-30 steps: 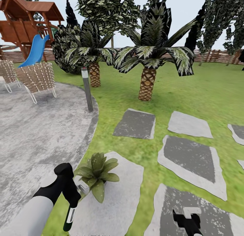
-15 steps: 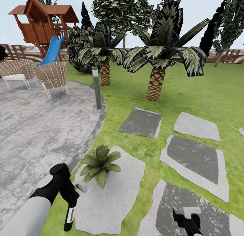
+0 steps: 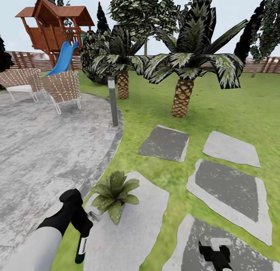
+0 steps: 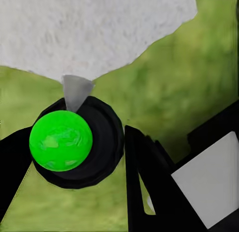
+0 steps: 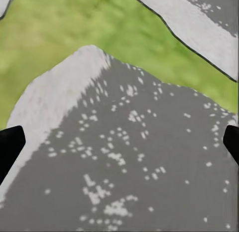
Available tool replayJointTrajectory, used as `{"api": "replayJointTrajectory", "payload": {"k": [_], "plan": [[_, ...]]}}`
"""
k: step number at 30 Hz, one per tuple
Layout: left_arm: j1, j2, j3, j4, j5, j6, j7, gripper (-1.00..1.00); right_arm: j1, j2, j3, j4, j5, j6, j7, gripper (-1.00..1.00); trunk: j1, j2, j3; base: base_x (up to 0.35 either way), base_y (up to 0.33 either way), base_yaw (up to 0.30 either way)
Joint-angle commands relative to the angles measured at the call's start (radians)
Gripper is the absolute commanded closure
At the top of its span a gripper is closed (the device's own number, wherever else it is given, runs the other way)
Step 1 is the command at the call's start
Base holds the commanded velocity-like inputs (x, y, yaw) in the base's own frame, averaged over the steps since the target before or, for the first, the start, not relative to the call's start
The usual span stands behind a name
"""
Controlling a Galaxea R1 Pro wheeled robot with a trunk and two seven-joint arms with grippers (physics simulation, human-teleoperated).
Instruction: Pick up the pesticide atomizer in the garden and spray insectifuge to fully cover both potted plants in the garden.
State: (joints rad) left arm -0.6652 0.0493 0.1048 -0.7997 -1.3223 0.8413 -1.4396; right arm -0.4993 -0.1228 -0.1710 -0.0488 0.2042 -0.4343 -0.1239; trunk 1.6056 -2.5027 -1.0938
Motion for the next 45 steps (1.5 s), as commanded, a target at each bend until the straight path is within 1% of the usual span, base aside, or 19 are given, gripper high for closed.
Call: {"api": "replayJointTrajectory", "payload": {"k": [1,9,13,16,18,21,22,23,24,27,32,33,36,38,45], "plan": [[-0.001,-0.001,0.002,-0.001,-0.009,0.01,-0.009,1.0,-0.001,0.0,-0.007,0.001,0.011,-0.003,-0.003,-1.0,0.0,0.0,-0.001,0.235,-0.213,0.001],[-0.001,0.001,0.006,-0.001,-0.009,0.011,-0.009,1.0,-0.001,0.0,-0.007,0.001,0.011,-0.003,-0.004,-1.0,0.0,0.0,-0.001,0.254,-0.209,0.001],[-0.001,0.001,-0.001,-0.001,-0.01,0.012,-0.017,1.0,-0.001,0.001,-0.007,0.0,0.01,-0.003,-0.005,-1.0,0.0,0.0,-0.001,0.162,-0.055,0.148],[-0.007,0.006,-0.005,-0.002,-0.015,0.01,-0.057,1.0,-0.001,0.001,-0.007,0.0,0.009,-0.003,-0.005,-1.0,0.0,0.0,-0.001,0.023,-0.007,0.258],[-0.012,0.011,-0.011,-0.002,-0.036,0.006,-0.131,1.0,-0.001,0.002,-0.007,0.0,0.008,-0.002,-0.005,-1.0,0.0,0.0,-0.001,0.005,-0.002,0.272],[-0.014,0.009,-0.015,-0.009,-0.091,0.007,-0.131,1.0,-0.001,0.002,-0.007,0.0,0.008,-0.003,-0.005,-1.0,0.0,0.0,-0.001,0.001,0.0,0.258],[-0.015,0.004,-0.015,-0.011,-0.114,0.008,-0.131,1.0,-0.001,0.002,-0.007,0.0,0.008,-0.003,-0.005,-1.0,0.0,0.0,-0.001,0.0,0.0,0.119],[-0.015,0.001,-0.016,-0.012,-0.126,0.009,-0.131,1.0,-0.001,0.002,-0.007,0.0,0.008,-0.003,-0.005,-1.0,0.0,0.0,-0.001,0.0,0.0,0.061],[-0.016,-0.001,-0.016,-0.013,-0.132,0.01,-0.131,1.0,0.0,0.002,-0.007,0.0,0.008,-0.003,-0.005,-1.0,0.0,0.0,-0.001,0.0,0.0,0.031],[-0.018,-0.002,-0.016,-0.016,-0.138,0.01,-0.131,1.0,0.0,0.002,-0.007,0.0,0.008,-0.003,-0.005,-1.0,0.0,0.0,-0.001,0.0,0.0,0.013],[-0.054,0.002,-0.017,-0.008,-0.136,0.009,-0.131,1.0,-0.001,0.002,-0.007,0.0,0.008,-0.003,-0.005,-1.0,0.0,0.0,-0.001,0.0,0.0,0.057],[-0.053,0.001,-0.02,-0.005,-0.139,0.006,-0.131,1.0,-0.001,0.002,-0.007,0.0,0.008,-0.003,-0.005,-1.0,0.0,0.0,-0.001,0.0,0.0,0.226],[-0.052,0.001,-0.052,-0.003,-0.145,0.005,-0.131,1.0,-0.001,0.002,-0.007,0.0,0.008,-0.003,-0.005,-1.0,0.0,0.0,-0.001,0.0,0.0,0.255],[-0.054,0.001,-0.065,-0.003,-0.147,0.007,-0.131,1.0,-0.001,0.002,-0.007,0.0,0.008,-0.003,-0.005,-1.0,0.0,0.0,-0.001,0.023,0.0,0.119],[-0.056,0.0,-0.069,-0.003,-0.149,0.01,-0.131,1.0,0.0,-0.002,-0.007,0.001,0.008,-0.003,-0.005,-1.0,0.0,0.0,-0.001,0.237,-0.016,0.017]]}}
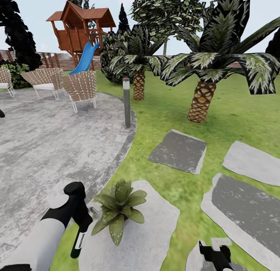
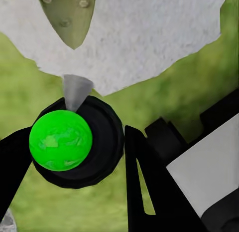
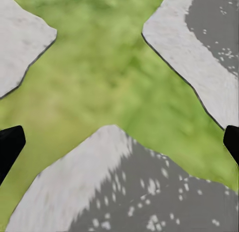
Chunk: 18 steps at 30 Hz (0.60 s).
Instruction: Pick up the pesticide atomizer in the garden and spray insectifuge to fully cover both potted plants in the garden.
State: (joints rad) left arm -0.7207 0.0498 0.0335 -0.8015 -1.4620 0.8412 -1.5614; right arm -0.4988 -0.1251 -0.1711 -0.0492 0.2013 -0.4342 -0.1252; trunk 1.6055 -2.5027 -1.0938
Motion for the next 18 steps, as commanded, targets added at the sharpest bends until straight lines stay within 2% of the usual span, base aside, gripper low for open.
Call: {"api": "replayJointTrajectory", "payload": {"k": [1,7,10,12,18], "plan": [[0.0,-0.001,0.002,-0.001,-0.009,0.01,-0.009,1.0,-0.001,-0.001,-0.007,0.001,0.011,-0.003,-0.004,-1.0,0.0,0.0,-0.001,0.191,-0.056,0.001],[-0.013,-0.007,0.002,-0.013,-0.005,0.007,-0.009,1.0,-0.001,-0.002,-0.007,0.002,0.012,-0.003,-0.004,-1.0,0.0,0.0,-0.001,0.048,-0.014,0.0],[-0.06,-0.006,-0.017,-0.012,-0.006,0.003,-0.009,1.0,0.0,-0.002,-0.007,0.002,0.012,-0.003,-0.004,-1.0,0.0,0.0,-0.001,0.002,-0.001,0.0],[-0.096,-0.006,-0.042,-0.004,-0.005,0.003,-0.009,1.0,0.0,-0.002,-0.007,0.002,0.012,-0.003,-0.004,-1.0,0.0,0.0,-0.001,0.0,0.0,0.0],[-0.107,-0.01,-0.053,0.0,-0.003,0.003,-0.009,1.0,-0.001,-0.001,-0.007,0.0,0.011,-0.003,-0.004,-1.0,0.0,0.0,-0.001,0.0,0.0,0.0]]}}
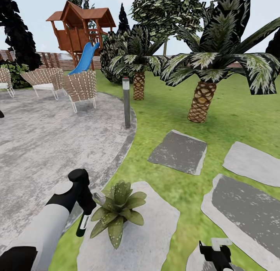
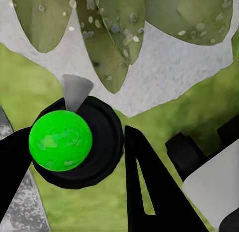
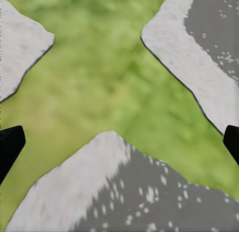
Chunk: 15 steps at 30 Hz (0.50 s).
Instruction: Pick up the pesticide atomizer in the garden and spray insectifuge to fully cover both potted plants in the garden.
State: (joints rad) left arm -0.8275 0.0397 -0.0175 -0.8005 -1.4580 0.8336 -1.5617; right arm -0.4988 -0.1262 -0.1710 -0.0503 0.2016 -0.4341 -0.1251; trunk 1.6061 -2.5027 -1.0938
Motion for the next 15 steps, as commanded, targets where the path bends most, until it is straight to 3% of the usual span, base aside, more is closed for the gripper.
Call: {"api": "replayJointTrajectory", "payload": {"k": [1,6,11,15], "plan": [[-0.001,0.0,-0.002,-0.001,-0.008,0.01,-0.009,1.0,-0.001,0.001,-0.007,0.001,0.01,-0.003,-0.004,-1.0,0.0,0.0,-0.001,0.0,0.0,0.017],[-0.001,-0.001,-0.001,0.0,-0.007,0.011,-0.009,1.0,-0.001,0.002,-0.007,0.001,0.01,-0.003,-0.004,-1.0,0.0,0.0,-0.001,0.005,-0.062,0.178],[-0.001,0.0,-0.001,-0.002,-0.007,0.013,-0.009,1.0,-0.001,0.002,-0.007,0.001,0.01,-0.003,-0.004,-1.0,0.0,0.0,-0.001,0.052,-0.243,0.268],[-0.001,0.0,-0.001,-0.002,-0.007,0.013,-0.009,1.0,-0.001,0.003,-0.007,0.001,0.01,-0.003,-0.004,-1.0,0.0,0.0,-0.001,-0.045,-0.261,0.083]]}}
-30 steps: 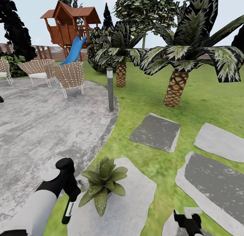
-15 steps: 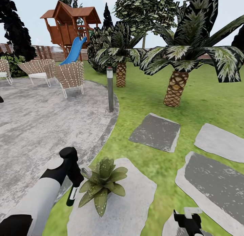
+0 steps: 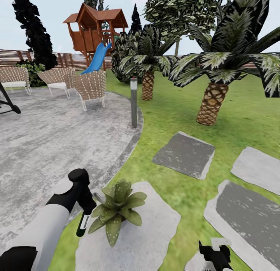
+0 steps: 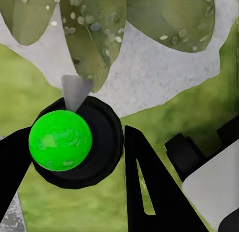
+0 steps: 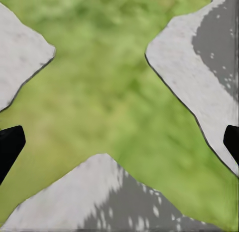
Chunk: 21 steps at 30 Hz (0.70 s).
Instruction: Pick up the pesticide atomizer in the garden and spray insectifuge to fully cover both potted plants in the garden.
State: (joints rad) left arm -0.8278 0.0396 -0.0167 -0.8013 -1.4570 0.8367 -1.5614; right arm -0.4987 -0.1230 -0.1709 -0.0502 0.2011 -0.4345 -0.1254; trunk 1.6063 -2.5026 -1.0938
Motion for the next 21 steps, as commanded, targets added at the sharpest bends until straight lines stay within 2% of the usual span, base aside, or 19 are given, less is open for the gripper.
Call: {"api": "replayJointTrajectory", "payload": {"k": [1,9,18,21], "plan": [[-0.001,0.0,-0.002,-0.001,-0.008,0.01,-0.009,1.0,-0.001,0.0,-0.007,0.001,0.011,-0.003,-0.003,-1.0,0.0,0.0,-0.001,-0.177,-0.227,0.012],[-0.001,0.001,-0.002,-0.001,-0.009,0.012,-0.009,1.0,-0.001,0.0,-0.007,0.001,0.011,-0.003,-0.003,-1.0,0.0,0.0,-0.001,-0.211,-0.201,0.023],[-0.001,-0.001,-0.002,-0.001,-0.012,0.014,-0.009,1.0,-0.001,0.0,-0.007,0.001,0.011,-0.003,-0.003,-1.0,0.0,0.0,-0.001,0.154,-0.209,0.257],[-0.001,0.0,-0.002,-0.001,-0.013,0.016,-0.009,1.0,-0.001,0.0,-0.007,0.001,0.011,-0.003,-0.003,-1.0,0.0,0.0,-0.001,-0.001,-0.262,0.106]]}}
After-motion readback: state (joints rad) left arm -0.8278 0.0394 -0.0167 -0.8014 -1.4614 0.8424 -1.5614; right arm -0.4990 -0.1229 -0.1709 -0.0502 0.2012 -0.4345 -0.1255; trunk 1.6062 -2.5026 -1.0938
